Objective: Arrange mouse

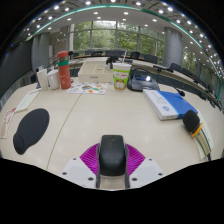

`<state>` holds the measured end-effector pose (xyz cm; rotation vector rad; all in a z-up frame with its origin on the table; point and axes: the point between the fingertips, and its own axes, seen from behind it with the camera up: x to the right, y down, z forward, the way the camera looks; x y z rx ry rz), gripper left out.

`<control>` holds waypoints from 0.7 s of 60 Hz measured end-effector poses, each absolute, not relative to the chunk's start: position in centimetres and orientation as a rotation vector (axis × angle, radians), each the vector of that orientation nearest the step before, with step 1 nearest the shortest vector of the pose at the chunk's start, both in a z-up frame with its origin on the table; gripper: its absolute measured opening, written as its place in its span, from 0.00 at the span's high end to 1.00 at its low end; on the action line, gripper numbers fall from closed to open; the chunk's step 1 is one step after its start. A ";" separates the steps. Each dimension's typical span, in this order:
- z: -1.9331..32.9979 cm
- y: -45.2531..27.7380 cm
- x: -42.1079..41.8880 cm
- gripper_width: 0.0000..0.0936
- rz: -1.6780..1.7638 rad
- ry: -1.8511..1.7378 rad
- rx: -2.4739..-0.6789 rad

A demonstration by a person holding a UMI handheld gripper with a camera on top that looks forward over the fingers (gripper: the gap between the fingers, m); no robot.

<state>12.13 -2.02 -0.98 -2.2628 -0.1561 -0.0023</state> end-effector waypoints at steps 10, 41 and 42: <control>4.0 -1.3 11.1 0.66 -0.093 -0.113 -2.205; 6.4 0.2 -18.1 0.66 0.066 -0.189 -2.166; 5.8 0.2 -18.6 0.66 0.061 -0.200 -2.176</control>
